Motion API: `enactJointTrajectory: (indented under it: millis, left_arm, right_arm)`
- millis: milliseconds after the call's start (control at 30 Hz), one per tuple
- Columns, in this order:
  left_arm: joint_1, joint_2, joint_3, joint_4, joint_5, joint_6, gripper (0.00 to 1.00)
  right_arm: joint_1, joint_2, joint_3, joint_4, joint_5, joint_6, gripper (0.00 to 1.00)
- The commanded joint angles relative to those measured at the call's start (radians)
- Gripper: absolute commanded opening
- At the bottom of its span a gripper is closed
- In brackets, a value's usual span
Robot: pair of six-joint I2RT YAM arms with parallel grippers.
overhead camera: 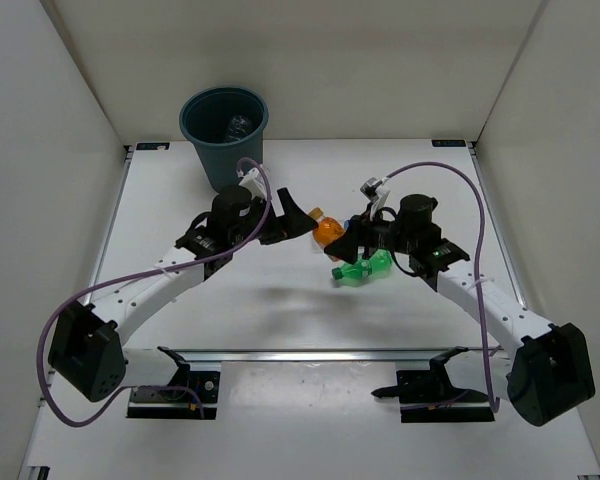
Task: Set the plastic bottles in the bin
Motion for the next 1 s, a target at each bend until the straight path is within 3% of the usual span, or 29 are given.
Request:
enactJointTrajectory:
  millis: [0,200,400,467,533,600,800,933,967]
  left_arm:
    - [-0.046,-0.031,0.046,0.05,-0.175,-0.008,0.99]
    - [-0.084,-0.053,-0.02,0.151,-0.291,-0.052,0.99]
    - [-0.11,-0.021,-0.028,0.176,-0.383,-0.052,0.98]
    - [-0.103,-0.019,-0.046,0.195,-0.382,-0.055,0.93]
    - [-0.113,-0.016,-0.053,0.194,-0.405,-0.061,0.77]
    - [-0.11,-0.013,-0.05,0.185,-0.42,-0.06,0.67]
    - [-0.104,0.012,-0.036,0.189,-0.406,-0.042,0.66]
    - [-0.098,0.016,-0.025,0.171,-0.41,-0.032,0.52]
    - [-0.095,0.018,-0.031,0.176,-0.416,-0.029,0.44]
  right_arm:
    - [0.007,0.017,0.028,0.148,-0.082,0.046,0.1]
    - [0.089,0.073,0.093,0.075,0.077,0.013,0.09]
    - [0.095,0.099,0.079,0.18,0.112,0.127,0.07]
    - [0.095,0.105,0.079,0.194,0.138,0.153,0.07]
    - [0.098,0.117,0.097,0.181,0.169,0.153,0.07]
    - [0.11,0.132,0.12,0.163,0.185,0.139,0.07]
    - [0.147,0.186,0.155,0.161,0.16,0.124,0.07]
    - [0.156,0.192,0.163,0.16,0.171,0.124,0.08]
    - [0.155,0.192,0.163,0.166,0.154,0.125,0.08]
